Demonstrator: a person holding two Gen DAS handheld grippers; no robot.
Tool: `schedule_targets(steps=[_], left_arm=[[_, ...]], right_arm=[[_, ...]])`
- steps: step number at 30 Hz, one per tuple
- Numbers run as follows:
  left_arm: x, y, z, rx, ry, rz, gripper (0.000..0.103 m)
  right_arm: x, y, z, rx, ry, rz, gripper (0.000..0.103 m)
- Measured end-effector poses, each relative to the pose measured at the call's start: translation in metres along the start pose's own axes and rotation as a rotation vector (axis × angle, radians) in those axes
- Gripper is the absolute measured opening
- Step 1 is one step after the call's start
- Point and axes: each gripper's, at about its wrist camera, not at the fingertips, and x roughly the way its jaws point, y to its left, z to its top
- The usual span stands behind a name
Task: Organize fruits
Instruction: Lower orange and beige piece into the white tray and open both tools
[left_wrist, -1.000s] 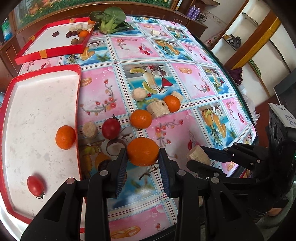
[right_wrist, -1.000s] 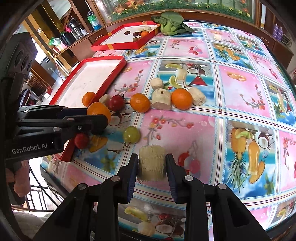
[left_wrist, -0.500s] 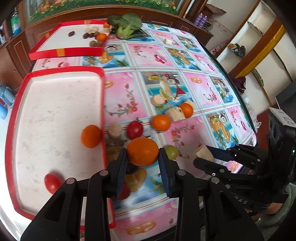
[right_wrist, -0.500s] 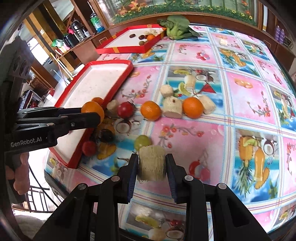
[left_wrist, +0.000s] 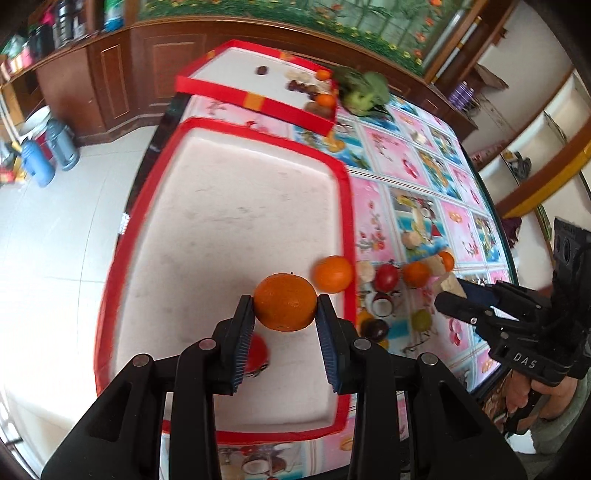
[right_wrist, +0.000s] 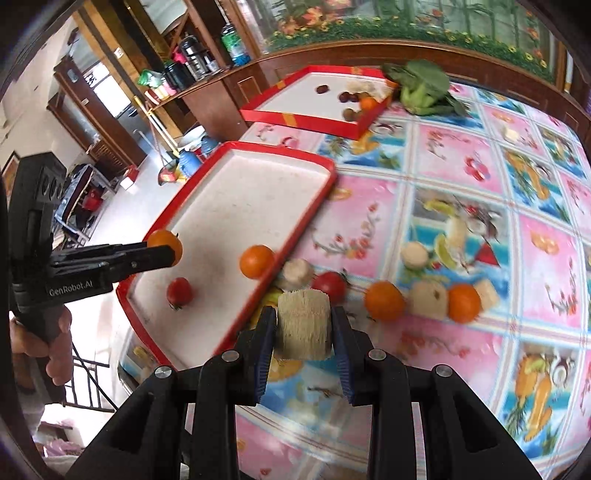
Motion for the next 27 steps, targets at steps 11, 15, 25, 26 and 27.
schedule_targets(steps=[11,15,25,26,27], left_arm=[[0.031,0.004,0.006,0.001,0.043,0.046,0.031],[0.043,0.001,0.007,0.015,0.072,0.059,0.031],[0.060,-0.002,0.001,0.012,0.111,0.080,0.031],[0.060,-0.004,0.001,0.019,0.108,0.086,0.031],[0.060,-0.004,0.001,0.024,0.108,0.090,0.031]], right_arm=[[0.058,0.030,0.056,-0.053,0.077,0.048,0.031],[0.080,0.031,0.070,-0.055,0.115,0.044,0.031],[0.114,0.032,0.084,-0.117,0.158,0.035,0.031],[0.116,0.032,0.084,-0.125,0.161,0.031,0.031],[0.119,0.032,0.085,-0.130,0.165,0.030,0.031]])
